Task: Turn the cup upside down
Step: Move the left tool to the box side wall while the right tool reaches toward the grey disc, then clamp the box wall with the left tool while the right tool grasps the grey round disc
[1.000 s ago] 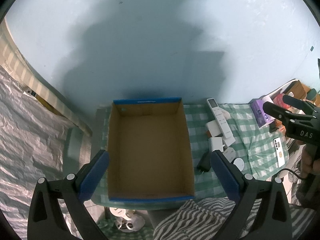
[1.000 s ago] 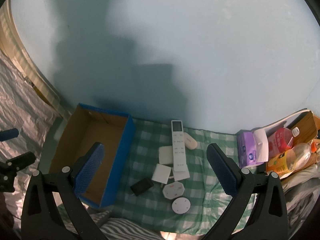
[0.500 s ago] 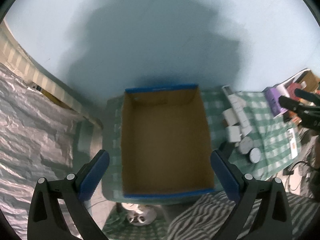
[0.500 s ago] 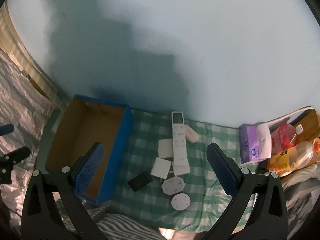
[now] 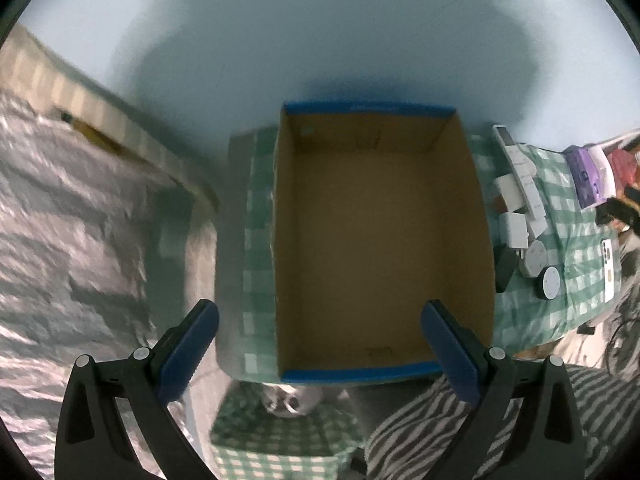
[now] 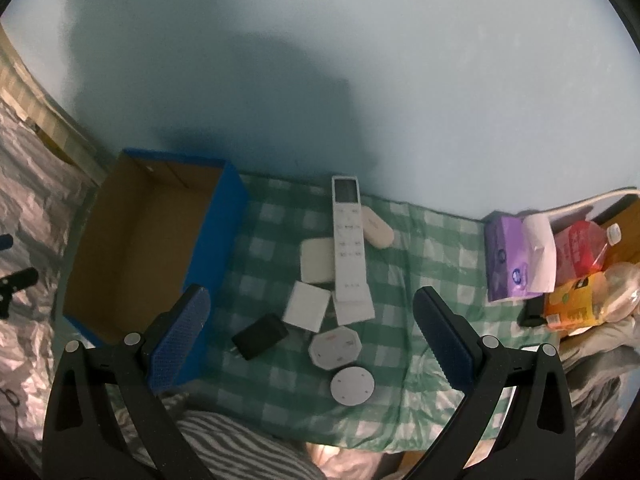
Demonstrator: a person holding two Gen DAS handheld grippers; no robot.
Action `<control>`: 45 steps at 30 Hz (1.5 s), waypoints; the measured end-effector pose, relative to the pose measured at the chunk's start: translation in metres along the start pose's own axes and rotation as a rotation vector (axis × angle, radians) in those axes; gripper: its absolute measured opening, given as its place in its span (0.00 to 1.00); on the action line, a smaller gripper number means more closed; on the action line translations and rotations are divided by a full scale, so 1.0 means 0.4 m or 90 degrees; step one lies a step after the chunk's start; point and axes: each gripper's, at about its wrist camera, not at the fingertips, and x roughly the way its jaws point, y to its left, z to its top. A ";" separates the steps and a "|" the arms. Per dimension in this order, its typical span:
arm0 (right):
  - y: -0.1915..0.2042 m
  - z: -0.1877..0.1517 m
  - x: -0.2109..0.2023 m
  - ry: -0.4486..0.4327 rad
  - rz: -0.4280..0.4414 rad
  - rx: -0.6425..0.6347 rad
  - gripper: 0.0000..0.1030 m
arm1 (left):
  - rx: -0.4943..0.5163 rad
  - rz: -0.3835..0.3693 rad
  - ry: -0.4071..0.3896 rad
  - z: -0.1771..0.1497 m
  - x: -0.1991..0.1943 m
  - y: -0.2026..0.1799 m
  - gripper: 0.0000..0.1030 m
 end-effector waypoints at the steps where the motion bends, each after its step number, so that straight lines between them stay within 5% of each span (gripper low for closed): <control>1: -0.004 -0.006 0.012 0.002 0.002 0.000 0.99 | -0.005 -0.006 0.004 -0.002 0.009 0.009 0.99; 16: -0.067 -0.120 0.195 0.093 0.011 -0.017 0.98 | -0.021 0.002 0.076 -0.027 0.179 0.078 0.94; 22: -0.100 -0.169 0.253 0.143 -0.001 -0.018 0.98 | -0.036 -0.020 0.121 -0.052 0.266 0.090 0.68; 30: -0.140 -0.211 0.290 0.168 -0.015 -0.010 0.98 | -0.064 -0.038 0.154 -0.069 0.313 0.111 0.09; 45: -0.147 -0.284 0.384 0.219 -0.023 -0.057 0.98 | -0.031 -0.049 0.167 -0.070 0.315 0.119 0.06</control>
